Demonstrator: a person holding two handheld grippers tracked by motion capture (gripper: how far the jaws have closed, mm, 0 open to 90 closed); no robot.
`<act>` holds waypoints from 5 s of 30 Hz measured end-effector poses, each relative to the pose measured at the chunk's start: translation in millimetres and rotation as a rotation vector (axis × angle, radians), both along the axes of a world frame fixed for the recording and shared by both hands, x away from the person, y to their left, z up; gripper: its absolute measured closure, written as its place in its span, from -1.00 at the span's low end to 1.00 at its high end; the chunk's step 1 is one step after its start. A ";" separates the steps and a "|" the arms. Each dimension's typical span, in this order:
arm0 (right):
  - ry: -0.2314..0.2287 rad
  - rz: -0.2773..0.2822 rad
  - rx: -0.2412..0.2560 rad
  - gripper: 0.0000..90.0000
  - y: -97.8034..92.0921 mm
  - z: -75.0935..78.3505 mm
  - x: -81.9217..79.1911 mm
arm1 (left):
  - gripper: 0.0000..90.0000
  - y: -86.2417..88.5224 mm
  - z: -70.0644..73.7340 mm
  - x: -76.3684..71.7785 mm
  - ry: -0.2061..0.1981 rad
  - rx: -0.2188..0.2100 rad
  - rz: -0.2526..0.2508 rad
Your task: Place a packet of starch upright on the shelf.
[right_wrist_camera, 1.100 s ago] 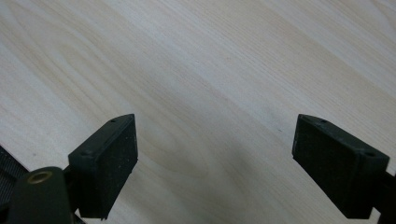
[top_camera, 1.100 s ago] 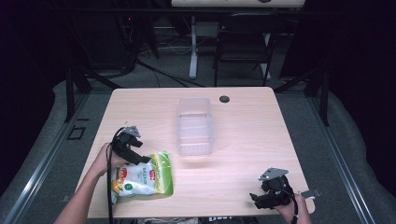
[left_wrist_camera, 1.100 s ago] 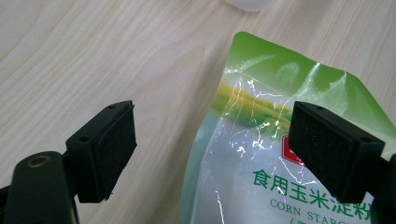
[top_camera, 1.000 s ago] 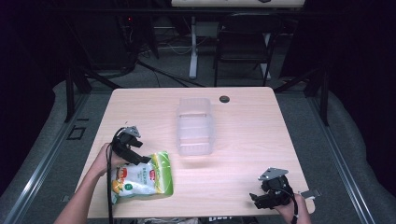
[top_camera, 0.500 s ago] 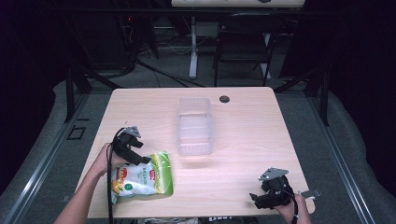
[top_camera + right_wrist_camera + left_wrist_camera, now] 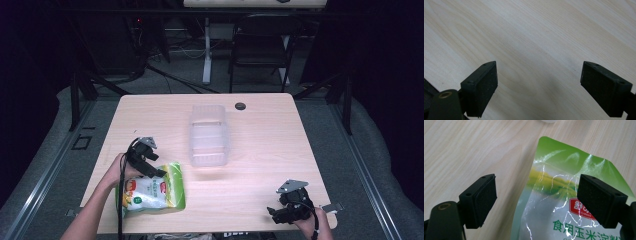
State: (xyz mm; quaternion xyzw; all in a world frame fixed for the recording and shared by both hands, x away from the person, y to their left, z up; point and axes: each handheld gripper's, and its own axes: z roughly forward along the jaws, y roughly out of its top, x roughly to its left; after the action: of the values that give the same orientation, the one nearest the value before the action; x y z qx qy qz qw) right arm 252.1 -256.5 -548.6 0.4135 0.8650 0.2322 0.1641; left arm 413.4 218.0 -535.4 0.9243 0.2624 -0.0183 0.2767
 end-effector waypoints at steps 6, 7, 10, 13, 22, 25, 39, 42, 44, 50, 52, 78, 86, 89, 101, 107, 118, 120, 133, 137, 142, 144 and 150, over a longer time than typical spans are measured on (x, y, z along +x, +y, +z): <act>0.003 0.004 -0.003 -0.70 -0.5 0.2 0.2 | -0.57 -12.8 -4.8 3.2 0.008 0.019 -0.026; 0.003 0.004 -0.005 -0.70 -0.6 0.1 0.3 | -0.57 -12.8 -4.8 3.2 0.008 0.019 -0.026; 0.001 0.002 0.001 -0.70 -0.1 -0.4 0.2 | -0.50 -17.3 -5.9 4.1 0.012 0.021 -0.039; 0.001 0.002 -0.001 -0.70 -0.3 -0.3 0.2 | -0.36 -19.8 -8.0 4.2 0.027 0.028 -0.045; 0.002 0.003 -0.005 -0.70 -0.8 0.1 0.3 | 0.38 -14.0 -7.9 2.8 0.008 0.039 -0.038; 0.001 0.003 -0.008 -0.70 -0.9 0.3 0.2 | 0.67 -11.3 -6.4 1.8 -0.016 0.040 -0.038; 0.003 0.004 -0.008 -0.70 -1.2 0.5 -0.3 | 1.00 -4.3 -4.7 -0.7 -0.067 0.050 -0.005; 0.001 0.004 -0.008 -0.70 -0.9 0.6 -0.4 | 1.00 1.3 -4.1 -0.1 -0.073 0.047 0.040; 0.001 0.004 -0.008 -0.70 -1.0 0.6 -0.4 | 1.00 3.7 -3.5 -0.1 -0.078 0.045 0.053; 0.001 0.004 -0.008 -0.70 -1.1 0.6 -0.3 | 1.00 12.4 -3.1 1.8 -0.086 0.058 0.107; 0.002 0.005 -0.008 -0.70 -1.1 0.6 -0.2 | 1.00 16.2 -3.0 3.4 -0.090 0.067 0.137; 0.001 0.003 -0.006 -0.70 -1.2 1.3 -0.7 | 1.00 62.9 0.6 -0.5 -0.123 0.157 0.427; 0.002 0.003 -0.005 -0.70 -0.9 0.9 -0.2 | 0.34 63.1 5.4 7.7 -0.067 0.095 0.412; 0.002 0.003 -0.004 -0.70 -0.8 0.9 -0.2 | 0.08 58.9 3.8 12.4 -0.052 0.080 0.399; 0.002 0.004 -0.001 -0.70 -1.1 0.6 -0.1 | 0.20 56.6 -7.3 18.9 0.037 0.080 0.384; 0.000 0.001 0.000 -0.70 -0.8 0.2 0.0 | 0.67 56.1 -6.9 14.8 0.019 0.095 0.389; 0.001 0.003 -0.004 -0.70 -1.4 1.0 -0.4 | 1.00 60.7 -3.6 7.7 -0.021 0.068 0.364; 0.004 0.005 -0.002 -0.70 -1.5 1.1 -0.3 | 1.00 61.7 -2.8 6.4 -0.030 0.058 0.365; 0.005 0.006 -0.002 -0.70 -1.6 1.2 -0.2 | 1.00 65.0 5.7 -3.2 -0.112 0.000 0.383; 0.001 0.002 -0.004 -0.70 -1.5 0.9 -0.2 | 1.00 66.3 11.0 -7.1 -0.144 -0.036 0.383; 0.000 0.001 -0.004 -0.70 -1.5 0.9 -0.1 | 1.00 66.6 18.6 -12.1 -0.202 -0.056 0.398; 0.000 0.001 -0.002 -0.70 -1.5 0.9 -0.1 | 1.00 66.2 19.5 -13.3 -0.217 -0.068 0.409; -0.001 -0.002 0.000 -0.70 -1.5 0.8 -0.1 | 1.00 68.9 29.6 -17.0 -0.280 -0.099 0.427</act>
State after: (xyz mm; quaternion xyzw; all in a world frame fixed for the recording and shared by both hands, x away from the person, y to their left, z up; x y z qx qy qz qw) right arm 252.0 -257.9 -547.8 0.4142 0.8646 0.2322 0.1645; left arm 396.3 286.9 -505.8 0.8269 0.4094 0.1559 0.3527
